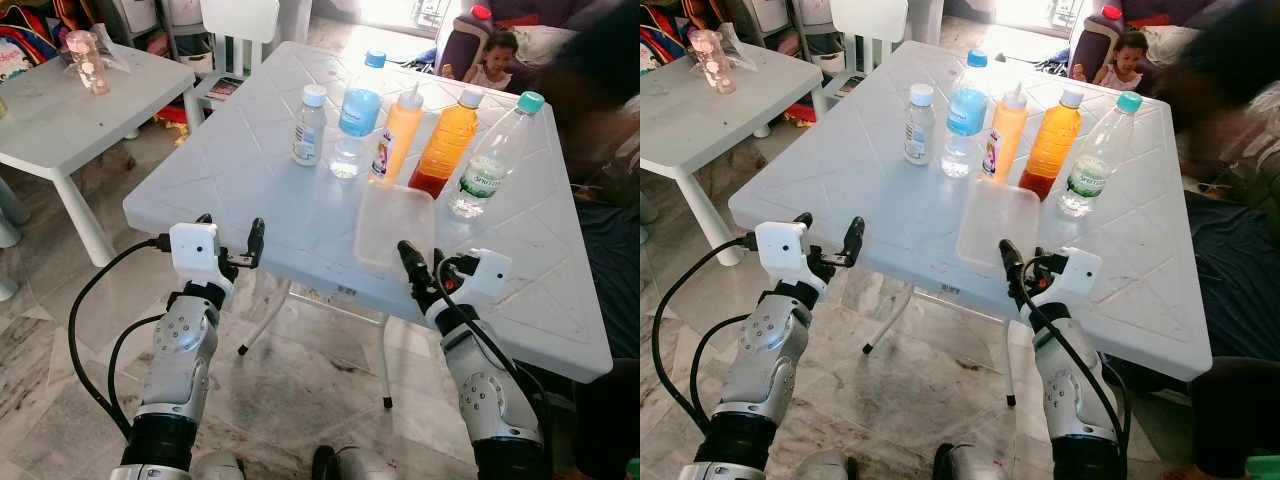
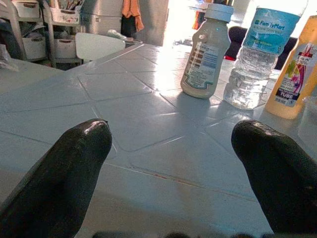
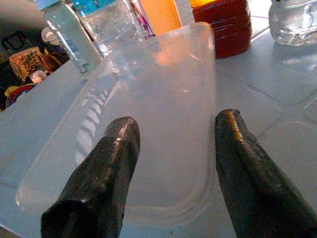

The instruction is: Restocking fridge

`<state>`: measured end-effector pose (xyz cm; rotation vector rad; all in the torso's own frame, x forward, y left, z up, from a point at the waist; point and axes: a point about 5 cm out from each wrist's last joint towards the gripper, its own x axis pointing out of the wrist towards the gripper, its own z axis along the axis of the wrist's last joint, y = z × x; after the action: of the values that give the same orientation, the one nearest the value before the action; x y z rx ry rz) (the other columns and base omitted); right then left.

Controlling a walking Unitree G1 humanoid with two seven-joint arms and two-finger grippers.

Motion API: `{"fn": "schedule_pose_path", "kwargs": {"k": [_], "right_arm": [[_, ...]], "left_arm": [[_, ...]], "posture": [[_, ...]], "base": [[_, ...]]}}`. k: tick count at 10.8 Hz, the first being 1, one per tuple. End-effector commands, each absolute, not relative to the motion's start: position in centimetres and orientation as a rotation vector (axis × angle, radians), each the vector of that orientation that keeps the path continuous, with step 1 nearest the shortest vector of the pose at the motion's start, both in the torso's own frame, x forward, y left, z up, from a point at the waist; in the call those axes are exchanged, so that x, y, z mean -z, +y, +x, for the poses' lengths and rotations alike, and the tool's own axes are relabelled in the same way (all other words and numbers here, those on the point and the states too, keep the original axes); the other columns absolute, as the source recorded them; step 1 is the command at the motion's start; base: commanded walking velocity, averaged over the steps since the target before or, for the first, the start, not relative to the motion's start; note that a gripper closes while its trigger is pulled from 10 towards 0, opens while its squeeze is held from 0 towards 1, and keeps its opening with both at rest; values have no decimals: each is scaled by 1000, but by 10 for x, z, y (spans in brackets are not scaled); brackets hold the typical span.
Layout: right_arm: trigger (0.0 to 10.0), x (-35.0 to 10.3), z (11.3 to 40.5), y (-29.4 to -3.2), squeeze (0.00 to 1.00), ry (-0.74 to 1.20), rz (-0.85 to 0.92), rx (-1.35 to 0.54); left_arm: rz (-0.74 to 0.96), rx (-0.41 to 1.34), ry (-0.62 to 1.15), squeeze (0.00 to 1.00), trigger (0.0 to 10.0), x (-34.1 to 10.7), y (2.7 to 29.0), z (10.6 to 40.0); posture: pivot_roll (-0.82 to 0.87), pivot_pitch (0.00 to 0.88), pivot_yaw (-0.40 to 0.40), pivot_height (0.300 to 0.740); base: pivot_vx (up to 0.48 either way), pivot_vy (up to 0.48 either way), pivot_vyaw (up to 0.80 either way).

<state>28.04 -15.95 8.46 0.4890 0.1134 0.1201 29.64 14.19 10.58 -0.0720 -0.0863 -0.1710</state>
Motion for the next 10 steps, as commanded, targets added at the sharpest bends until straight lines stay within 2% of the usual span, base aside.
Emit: {"fn": "schedule_pose_path", "kwargs": {"k": [1,10], "right_arm": [[0,-82,281,-165,0,129,488,-87],[0,-120,298,-161,0,-19,437,-97]], "left_arm": [[-61,191,-92,0,10000,-108,138,299],[-49,196,-95,0,10000,-109,138,299]], "posture": [[74,56,-73,740],[81,59,-71,740]], "base": [[0,0,0],[0,0,0]]}}
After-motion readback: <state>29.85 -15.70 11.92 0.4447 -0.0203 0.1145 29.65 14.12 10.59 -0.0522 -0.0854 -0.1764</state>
